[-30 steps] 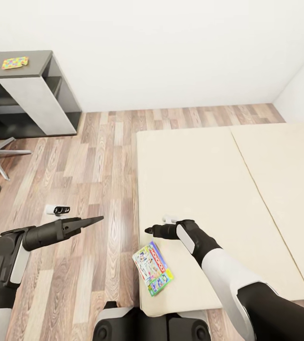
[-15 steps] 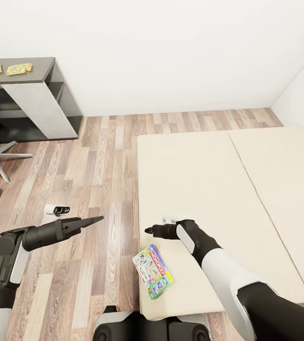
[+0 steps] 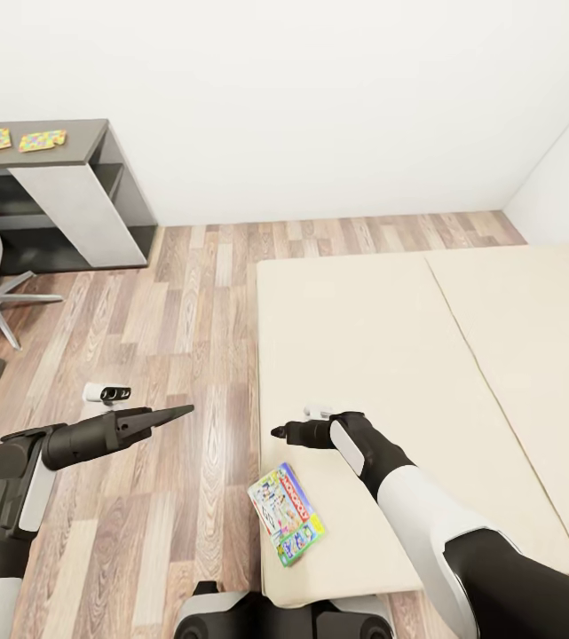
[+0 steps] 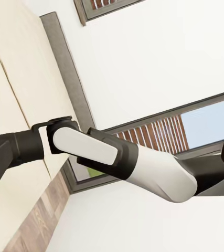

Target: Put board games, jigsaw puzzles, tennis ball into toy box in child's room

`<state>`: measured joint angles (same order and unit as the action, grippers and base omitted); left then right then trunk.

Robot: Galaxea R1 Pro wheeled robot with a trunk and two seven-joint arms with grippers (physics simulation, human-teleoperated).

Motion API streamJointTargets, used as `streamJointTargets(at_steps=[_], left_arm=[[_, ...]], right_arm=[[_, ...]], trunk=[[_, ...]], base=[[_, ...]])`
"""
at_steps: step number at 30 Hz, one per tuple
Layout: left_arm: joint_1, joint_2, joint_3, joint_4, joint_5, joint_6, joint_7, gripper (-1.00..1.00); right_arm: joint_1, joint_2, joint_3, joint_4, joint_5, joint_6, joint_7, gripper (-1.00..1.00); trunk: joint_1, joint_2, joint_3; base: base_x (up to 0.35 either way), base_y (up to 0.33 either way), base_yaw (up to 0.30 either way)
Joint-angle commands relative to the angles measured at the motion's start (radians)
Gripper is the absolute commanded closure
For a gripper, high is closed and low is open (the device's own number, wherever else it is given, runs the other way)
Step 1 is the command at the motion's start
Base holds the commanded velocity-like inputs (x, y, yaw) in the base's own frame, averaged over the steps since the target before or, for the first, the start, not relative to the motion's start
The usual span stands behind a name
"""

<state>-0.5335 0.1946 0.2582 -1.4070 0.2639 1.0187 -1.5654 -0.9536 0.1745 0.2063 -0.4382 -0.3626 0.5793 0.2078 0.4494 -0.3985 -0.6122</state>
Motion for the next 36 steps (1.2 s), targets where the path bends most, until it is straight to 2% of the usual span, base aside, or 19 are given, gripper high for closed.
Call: streamJointTargets(at_steps=[1, 36], left_arm=[[0.0, 0.0, 0.0, 0.0, -0.001, 0.011, -0.004, -1.0], [0.0, 0.0, 0.0, 0.0, 0.0, 0.011, -0.004, -1.0]], right_arm=[[-0.001, 0.0, 0.001, -0.001, 0.003, 0.004, 0.002, -1.0], [-0.001, 0.0, 0.001, -0.001, 0.005, 0.002, 0.002, -1.0]], trunk=[[0.001, -0.001, 0.0], [0.001, -0.001, 0.058]], base=[[0.0, 0.0, 0.0], [0.0, 0.0, 0.0]])
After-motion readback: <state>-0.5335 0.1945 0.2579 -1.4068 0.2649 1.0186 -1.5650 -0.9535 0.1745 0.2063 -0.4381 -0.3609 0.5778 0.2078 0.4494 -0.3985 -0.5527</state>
